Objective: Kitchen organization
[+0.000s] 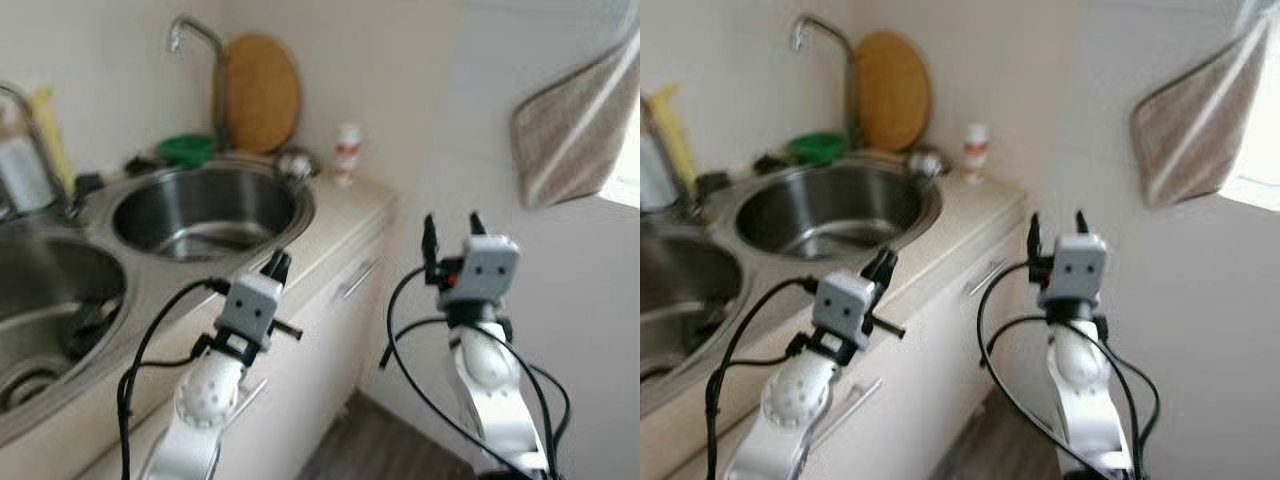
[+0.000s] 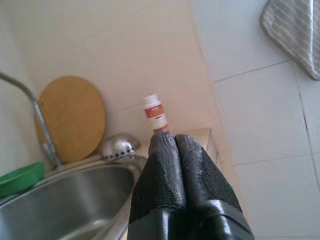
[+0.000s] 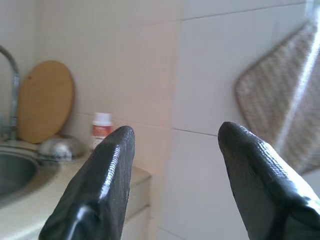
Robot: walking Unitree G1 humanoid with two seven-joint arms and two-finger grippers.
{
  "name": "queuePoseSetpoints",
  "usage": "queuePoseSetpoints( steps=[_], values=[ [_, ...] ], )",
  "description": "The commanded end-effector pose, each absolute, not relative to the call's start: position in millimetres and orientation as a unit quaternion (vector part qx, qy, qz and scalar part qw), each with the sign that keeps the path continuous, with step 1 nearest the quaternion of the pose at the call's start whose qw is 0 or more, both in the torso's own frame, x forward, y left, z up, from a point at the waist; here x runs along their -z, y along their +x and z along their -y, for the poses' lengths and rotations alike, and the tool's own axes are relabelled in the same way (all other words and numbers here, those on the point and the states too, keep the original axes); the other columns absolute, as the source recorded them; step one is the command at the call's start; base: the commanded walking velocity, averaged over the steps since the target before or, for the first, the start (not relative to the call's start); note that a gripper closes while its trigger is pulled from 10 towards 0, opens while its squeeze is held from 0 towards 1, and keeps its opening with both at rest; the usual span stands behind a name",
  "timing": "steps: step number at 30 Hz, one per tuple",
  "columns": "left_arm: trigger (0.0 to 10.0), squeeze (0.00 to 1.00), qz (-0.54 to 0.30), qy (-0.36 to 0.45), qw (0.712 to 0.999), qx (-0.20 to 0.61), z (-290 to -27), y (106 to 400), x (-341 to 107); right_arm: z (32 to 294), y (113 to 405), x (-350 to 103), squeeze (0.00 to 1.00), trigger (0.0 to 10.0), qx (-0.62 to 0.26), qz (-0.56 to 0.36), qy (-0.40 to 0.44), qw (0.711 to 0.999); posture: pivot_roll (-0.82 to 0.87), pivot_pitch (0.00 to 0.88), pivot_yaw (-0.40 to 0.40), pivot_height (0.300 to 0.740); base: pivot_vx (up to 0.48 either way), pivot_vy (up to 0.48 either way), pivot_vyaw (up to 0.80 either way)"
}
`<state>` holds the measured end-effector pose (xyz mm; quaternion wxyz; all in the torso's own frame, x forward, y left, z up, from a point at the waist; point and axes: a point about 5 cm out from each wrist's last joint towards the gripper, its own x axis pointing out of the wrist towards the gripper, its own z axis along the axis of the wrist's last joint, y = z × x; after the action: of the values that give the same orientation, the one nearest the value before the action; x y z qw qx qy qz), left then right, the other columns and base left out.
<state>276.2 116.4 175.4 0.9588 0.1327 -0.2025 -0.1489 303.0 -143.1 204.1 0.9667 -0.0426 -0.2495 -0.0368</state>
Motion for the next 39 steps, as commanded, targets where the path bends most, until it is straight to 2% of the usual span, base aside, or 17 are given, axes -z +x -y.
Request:
queuePoseSetpoints(
  steps=[1,26,35,39],
  values=[
    [10.0,0.0,0.202,0.126,0.958,0.157,-112,276,-175,152,302,-200,0.0,10.0,0.06,0.236,-0.051,0.968,0.03,0.0,-0.007,0.74,0.0,0.0,-0.8],
    [10.0,0.0,0.188,0.13,0.959,0.168,-108,277,-166,171,307,-181,0.0,10.0,0.129,0.173,-0.078,0.973,0.02,0.0,-0.003,0.74,0.0,0.0,-0.8],
    [10.0,0.0,0.176,0.127,0.962,0.165,-109,277,-160,171,306,-175,0.0,10.0,0.132,0.16,-0.094,0.974,0.01,0.0,-0.007,0.74,0.0,-0.396,-0.8],
    [10.0,0.0,0.166,0.12,0.965,0.163,-111,277,-157,170,306,-173,0.0,10.0,0.129,0.152,-0.101,0.975,0.01,0.0,-0.007,0.74,0.0,0.0,0.0]
  ],
)
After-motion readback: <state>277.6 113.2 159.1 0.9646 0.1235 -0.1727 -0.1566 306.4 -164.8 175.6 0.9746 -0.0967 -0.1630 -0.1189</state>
